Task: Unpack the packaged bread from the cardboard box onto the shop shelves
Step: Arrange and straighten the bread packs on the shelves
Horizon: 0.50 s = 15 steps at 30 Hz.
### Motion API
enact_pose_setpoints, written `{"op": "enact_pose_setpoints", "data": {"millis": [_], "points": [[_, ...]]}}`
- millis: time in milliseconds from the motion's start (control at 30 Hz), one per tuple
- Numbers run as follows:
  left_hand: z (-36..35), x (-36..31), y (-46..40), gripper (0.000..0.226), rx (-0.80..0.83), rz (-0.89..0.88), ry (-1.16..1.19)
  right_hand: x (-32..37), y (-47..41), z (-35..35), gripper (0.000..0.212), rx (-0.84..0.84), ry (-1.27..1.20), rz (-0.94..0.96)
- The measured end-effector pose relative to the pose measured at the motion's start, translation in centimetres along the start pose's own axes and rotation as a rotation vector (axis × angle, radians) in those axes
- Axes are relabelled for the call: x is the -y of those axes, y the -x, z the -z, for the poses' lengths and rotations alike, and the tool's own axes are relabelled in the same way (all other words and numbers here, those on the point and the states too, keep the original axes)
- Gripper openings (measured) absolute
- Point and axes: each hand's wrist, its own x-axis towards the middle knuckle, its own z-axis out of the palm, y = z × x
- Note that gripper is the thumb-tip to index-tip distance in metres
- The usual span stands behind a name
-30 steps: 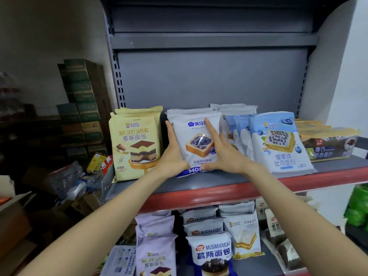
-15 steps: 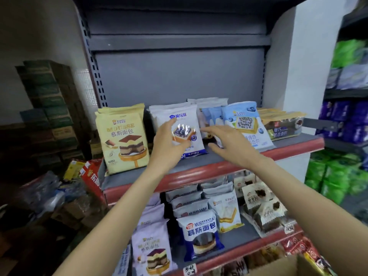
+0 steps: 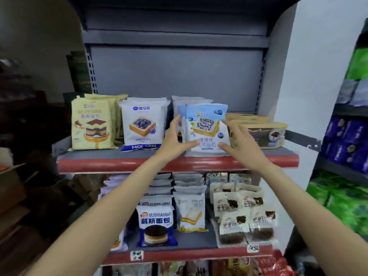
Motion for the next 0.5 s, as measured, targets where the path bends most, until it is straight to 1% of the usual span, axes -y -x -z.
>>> {"op": "enact_pose_setpoints", "data": {"millis": [100, 167, 267, 400, 433, 500], "points": [[-0.7, -1.1, -0.6, 0.108, -0.011, 0.076, 0.033, 0.1, -1.2, 1.2, 0.07, 0.118, -0.114, 0.0], [-1.0, -1.5, -0.7, 0.115, 0.003, 0.074, -0.007, 0.5, -2.2, 1.5, 0.071, 0.153, -0.16, -0.025], [-1.2, -1.3, -1.1, 0.122, 0.05, 0.117, -0.072, 0.7, -3.5, 1.0, 0.072, 0.178, -0.074, -0.056], [-0.6, -0.5, -2.5, 0.137, 0.101, 0.179, -0.063, -0.1, -4.4, 0.6, 0.072, 0.283, 0.066, -0.093], [-0.4, -0.4, -2.8, 0.138, 0.127, 0.2, -0.056, -0.3, -4.4, 0.4, 0.074, 0.323, 0.051, -0.096], [-0.4, -0.1, -3.3, 0.133, 0.176, 0.215, -0.054, -0.6, -4.5, 0.0, 0.079, 0.402, -0.073, -0.108]]}}
